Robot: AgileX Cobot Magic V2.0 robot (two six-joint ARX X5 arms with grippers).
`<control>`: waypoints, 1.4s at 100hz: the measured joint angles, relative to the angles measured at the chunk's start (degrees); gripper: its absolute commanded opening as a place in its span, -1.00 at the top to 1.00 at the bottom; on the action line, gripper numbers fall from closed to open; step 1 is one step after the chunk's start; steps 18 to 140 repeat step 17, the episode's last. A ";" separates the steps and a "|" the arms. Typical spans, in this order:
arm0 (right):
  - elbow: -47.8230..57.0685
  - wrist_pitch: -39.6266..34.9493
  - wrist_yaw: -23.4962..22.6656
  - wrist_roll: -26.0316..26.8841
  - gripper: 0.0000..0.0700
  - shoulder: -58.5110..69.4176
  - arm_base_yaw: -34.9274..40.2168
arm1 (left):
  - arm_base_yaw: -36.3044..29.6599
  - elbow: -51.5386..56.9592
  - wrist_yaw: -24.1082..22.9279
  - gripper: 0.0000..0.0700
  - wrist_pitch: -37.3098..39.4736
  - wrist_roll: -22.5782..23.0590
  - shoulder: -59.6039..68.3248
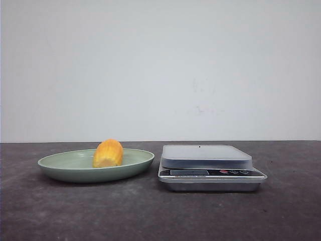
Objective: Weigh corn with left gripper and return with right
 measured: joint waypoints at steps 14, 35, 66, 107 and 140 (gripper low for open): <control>0.00 0.00 0.00 0.00 0.96 0.00 0.00 | 0.00 0.00 0.00 0.95 0.00 0.00 0.00; 0.00 0.00 0.00 0.00 0.96 0.00 0.00 | 0.00 0.00 0.00 0.95 0.00 0.00 0.00; 0.00 0.00 0.00 0.00 0.96 0.00 0.00 | 0.00 0.00 0.00 0.95 0.00 0.00 0.00; 0.00 0.00 0.00 0.00 0.96 0.00 0.00 | 0.00 0.00 0.00 0.95 0.00 0.00 0.00; 0.00 0.00 0.00 0.00 0.96 0.00 0.00 | 0.00 0.00 0.00 0.95 0.00 0.00 0.00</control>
